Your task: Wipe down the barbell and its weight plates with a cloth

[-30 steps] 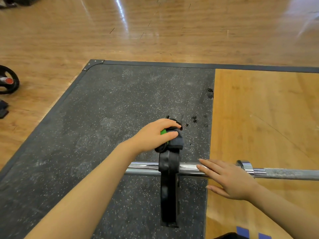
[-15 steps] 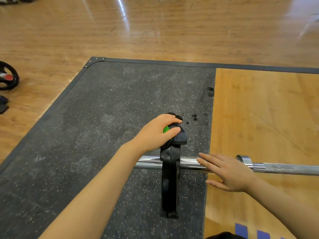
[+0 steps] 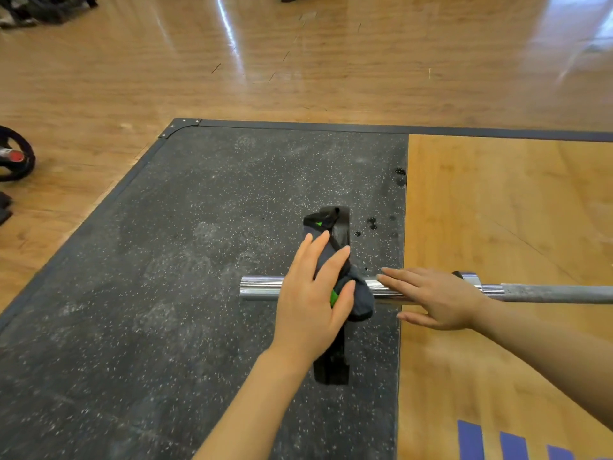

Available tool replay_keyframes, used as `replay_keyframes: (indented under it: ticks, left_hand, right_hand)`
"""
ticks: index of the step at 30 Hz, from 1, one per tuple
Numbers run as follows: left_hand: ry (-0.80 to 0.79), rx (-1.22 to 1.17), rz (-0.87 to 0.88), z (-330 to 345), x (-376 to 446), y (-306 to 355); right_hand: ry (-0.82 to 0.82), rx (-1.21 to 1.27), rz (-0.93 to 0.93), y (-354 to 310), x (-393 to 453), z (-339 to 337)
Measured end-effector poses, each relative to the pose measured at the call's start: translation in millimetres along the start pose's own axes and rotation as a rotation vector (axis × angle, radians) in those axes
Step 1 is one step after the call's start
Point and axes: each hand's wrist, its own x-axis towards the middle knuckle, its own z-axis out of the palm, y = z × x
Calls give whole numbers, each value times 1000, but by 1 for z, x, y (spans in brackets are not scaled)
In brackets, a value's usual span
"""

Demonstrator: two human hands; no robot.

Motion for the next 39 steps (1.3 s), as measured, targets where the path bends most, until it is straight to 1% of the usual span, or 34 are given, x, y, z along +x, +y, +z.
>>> replay_keyframes:
  ticks: [3,5,8,10,14,17,20,24,26,28,32,39]
  left_hand:
    - [-24,16,0,0,17,-5]
    - [-49,25,-2,0,31,-10]
    - [-78,12,-49,2,56,-15]
    - [-86,1,-92,4,74,-17]
    - [-139,-58,-174,5,101,-22]
    - [-146,-81,-182,5,106,-23]
    - [-73,-85,-136,8,88,-19]
    - [51,-101,-64,20,28,-14]
    - [90,-103,-56,26,3,-14]
    - [109,-85,-48,29,-5,-15]
    - [102,-51,-25,28,23,-15]
    - [72,-62,-116,27,85,-20]
  right_hand:
    - [22,-26,94,-5,-1,0]
    - [26,-57,200,-10,-2,3]
    - [-11,-72,348,-20,-4,4]
    - [-55,-76,384,-23,-2,3]
    - [-118,-54,399,-15,2,8]
    - [-127,-19,395,-5,4,12]
    - [-130,5,365,0,1,15]
    - [-108,38,317,3,-2,18]
    - [-89,54,295,4,-4,19]
    - [-77,63,278,5,-5,20]
    - [-23,80,281,8,-4,25]
    - [120,47,354,24,15,35]
